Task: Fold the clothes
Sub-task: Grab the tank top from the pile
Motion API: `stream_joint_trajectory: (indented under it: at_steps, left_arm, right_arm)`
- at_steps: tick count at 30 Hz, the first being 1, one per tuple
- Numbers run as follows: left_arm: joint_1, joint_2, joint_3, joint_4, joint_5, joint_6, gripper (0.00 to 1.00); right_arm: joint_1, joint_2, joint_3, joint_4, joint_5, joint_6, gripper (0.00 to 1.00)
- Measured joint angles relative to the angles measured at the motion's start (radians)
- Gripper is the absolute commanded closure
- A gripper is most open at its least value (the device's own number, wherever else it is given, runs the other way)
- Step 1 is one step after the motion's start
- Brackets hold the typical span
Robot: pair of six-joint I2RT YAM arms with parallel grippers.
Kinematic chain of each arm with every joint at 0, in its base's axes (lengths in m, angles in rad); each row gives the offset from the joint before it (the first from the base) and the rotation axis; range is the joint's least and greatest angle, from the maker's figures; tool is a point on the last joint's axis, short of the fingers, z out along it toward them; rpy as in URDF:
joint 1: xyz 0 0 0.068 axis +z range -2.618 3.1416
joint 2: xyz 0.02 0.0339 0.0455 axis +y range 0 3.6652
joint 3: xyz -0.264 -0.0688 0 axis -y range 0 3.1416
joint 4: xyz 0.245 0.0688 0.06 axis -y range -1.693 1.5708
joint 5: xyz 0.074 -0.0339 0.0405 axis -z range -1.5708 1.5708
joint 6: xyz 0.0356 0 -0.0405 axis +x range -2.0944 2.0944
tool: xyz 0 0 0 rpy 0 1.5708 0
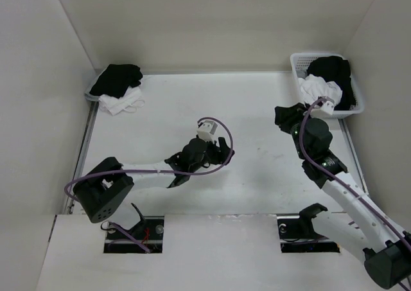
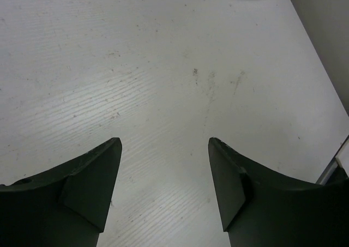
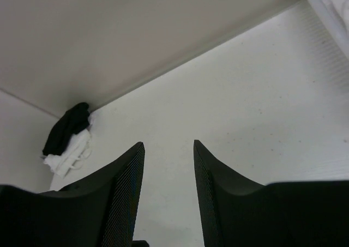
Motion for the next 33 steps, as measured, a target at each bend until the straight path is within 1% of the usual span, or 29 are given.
stream_joint_trajectory:
  at_steps: [1, 4, 6, 7, 9, 10, 11, 12, 13, 14, 16, 17, 18, 20, 21, 22, 25, 27, 30, 33]
  left_arm:
    - [0.001, -0.003, 0.000, 0.000, 0.000, 0.000, 0.36]
    - [0.003, -0.019, -0.007, 0.000, 0.000, 0.003, 0.36]
    - [0.003, -0.034, -0.016, 0.004, 0.000, 0.007, 0.36]
    - [0.004, -0.044, -0.023, 0.010, 0.000, 0.008, 0.39]
    - [0.005, -0.058, -0.037, 0.026, 0.000, 0.011, 0.52]
    - [0.005, -0.062, -0.042, 0.034, -0.001, 0.013, 0.63]
    - [0.005, -0.064, -0.045, 0.038, -0.001, 0.018, 0.79]
    - [0.005, -0.065, -0.047, 0.043, -0.001, 0.026, 0.81]
    - [0.005, -0.065, -0.048, 0.045, -0.001, 0.028, 0.85]
    - [0.005, -0.065, -0.050, 0.046, -0.003, 0.031, 0.87]
    - [0.010, -0.066, -0.050, 0.046, -0.003, 0.037, 0.87]
    - [0.012, -0.066, -0.050, 0.046, -0.005, 0.038, 0.84]
    - [0.015, -0.067, -0.050, 0.045, -0.005, 0.039, 0.81]
    - [0.023, -0.067, -0.051, 0.046, -0.006, 0.040, 0.68]
    - [0.027, -0.067, -0.051, 0.046, -0.008, 0.040, 0.66]
    - [0.033, -0.067, -0.054, 0.047, -0.008, 0.040, 0.62]
    - [0.048, -0.064, -0.055, 0.049, -0.009, 0.040, 0.59]
    - [0.057, -0.058, -0.055, 0.055, -0.008, 0.039, 0.56]
    - [0.060, -0.037, -0.055, 0.069, -0.007, 0.036, 0.54]
    - [0.061, -0.024, -0.056, 0.080, -0.003, 0.032, 0.54]
  right_arm:
    - [-0.009, 0.005, 0.000, -0.012, 0.004, -0.002, 0.65]
    - [-0.062, 0.037, 0.023, -0.059, 0.004, -0.014, 0.84]
    - [-0.121, 0.067, 0.064, -0.092, -0.003, -0.014, 0.90]
    - [-0.149, 0.083, 0.087, -0.098, -0.005, -0.017, 0.92]
    - [-0.218, 0.126, 0.150, -0.108, -0.013, -0.018, 0.95]
    - [-0.250, 0.153, 0.184, -0.110, -0.013, -0.019, 0.96]
    - [-0.283, 0.183, 0.220, -0.113, -0.014, -0.021, 0.97]
    - [-0.320, 0.222, 0.264, -0.111, -0.016, -0.023, 0.97]
    - [-0.357, 0.267, 0.298, -0.121, -0.019, -0.023, 0.97]
    - [-0.393, 0.317, 0.343, -0.124, -0.024, -0.024, 0.96]
    - [-0.465, 0.442, 0.449, -0.115, -0.026, -0.026, 0.90]
    - [-0.502, 0.519, 0.497, -0.117, -0.028, -0.028, 0.83]
    - [-0.532, 0.594, 0.543, -0.126, -0.029, -0.031, 0.79]
    - [-0.584, 0.771, 0.663, -0.153, -0.029, -0.036, 0.63]
    - [-0.595, 0.816, 0.687, -0.153, -0.032, -0.036, 0.57]
    - [-0.623, 0.909, 0.745, -0.186, -0.034, -0.038, 0.53]
    - [-0.668, 1.094, 0.886, -0.221, -0.064, -0.045, 0.48]
    - [-0.703, 1.217, 0.974, -0.236, -0.091, -0.048, 0.48]
    - [-0.735, 1.323, 1.071, -0.282, -0.103, -0.060, 0.48]
    - [-0.749, 1.406, 1.170, -0.318, -0.109, -0.075, 0.49]
